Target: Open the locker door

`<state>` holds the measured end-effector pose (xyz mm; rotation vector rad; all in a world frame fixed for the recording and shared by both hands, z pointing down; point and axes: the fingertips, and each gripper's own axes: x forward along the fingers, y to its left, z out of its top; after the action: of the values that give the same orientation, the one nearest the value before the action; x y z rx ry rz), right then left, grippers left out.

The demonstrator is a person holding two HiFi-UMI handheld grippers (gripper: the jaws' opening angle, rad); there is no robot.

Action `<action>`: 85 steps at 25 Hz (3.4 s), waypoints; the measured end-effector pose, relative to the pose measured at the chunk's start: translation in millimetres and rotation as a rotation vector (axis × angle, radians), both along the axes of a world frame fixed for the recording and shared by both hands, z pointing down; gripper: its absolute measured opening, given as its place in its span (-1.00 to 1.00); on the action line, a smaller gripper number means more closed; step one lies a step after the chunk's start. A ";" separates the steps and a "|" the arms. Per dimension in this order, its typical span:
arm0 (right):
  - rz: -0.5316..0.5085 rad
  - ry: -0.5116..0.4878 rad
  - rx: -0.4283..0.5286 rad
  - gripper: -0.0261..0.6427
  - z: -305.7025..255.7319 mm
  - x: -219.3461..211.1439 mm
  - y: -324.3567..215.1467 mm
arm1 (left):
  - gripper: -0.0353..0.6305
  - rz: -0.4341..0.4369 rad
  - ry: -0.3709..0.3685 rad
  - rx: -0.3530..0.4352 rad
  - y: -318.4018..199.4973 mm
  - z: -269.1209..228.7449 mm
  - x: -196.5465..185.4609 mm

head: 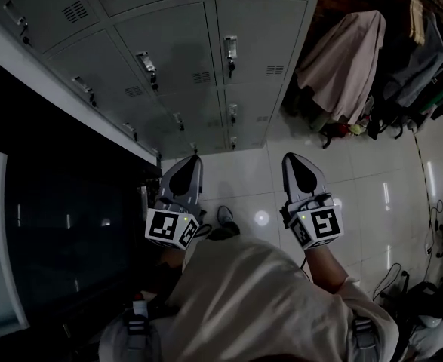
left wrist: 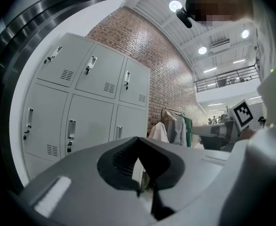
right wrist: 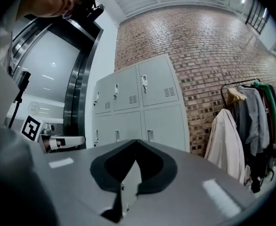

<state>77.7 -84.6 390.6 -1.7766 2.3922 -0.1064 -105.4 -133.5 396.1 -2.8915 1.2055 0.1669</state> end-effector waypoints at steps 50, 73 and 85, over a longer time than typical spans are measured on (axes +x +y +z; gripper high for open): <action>-0.202 0.185 -0.654 -0.20 663.5 -60.8 -387.4 | -0.86 -0.129 -0.138 -0.529 -159.1 390.9 -20.9; -0.009 0.104 -0.700 -0.51 707.2 -54.0 -397.8 | -0.86 -0.202 -0.006 -0.462 -169.4 410.8 -40.8; 0.152 0.091 -0.813 -0.48 716.3 -14.0 -297.5 | -0.86 -0.201 0.036 -0.386 -187.5 358.5 -34.8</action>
<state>63.7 -382.1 1106.9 -2.2881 2.4386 -1.1379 -140.2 -320.9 754.5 -3.0573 1.6950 -0.0188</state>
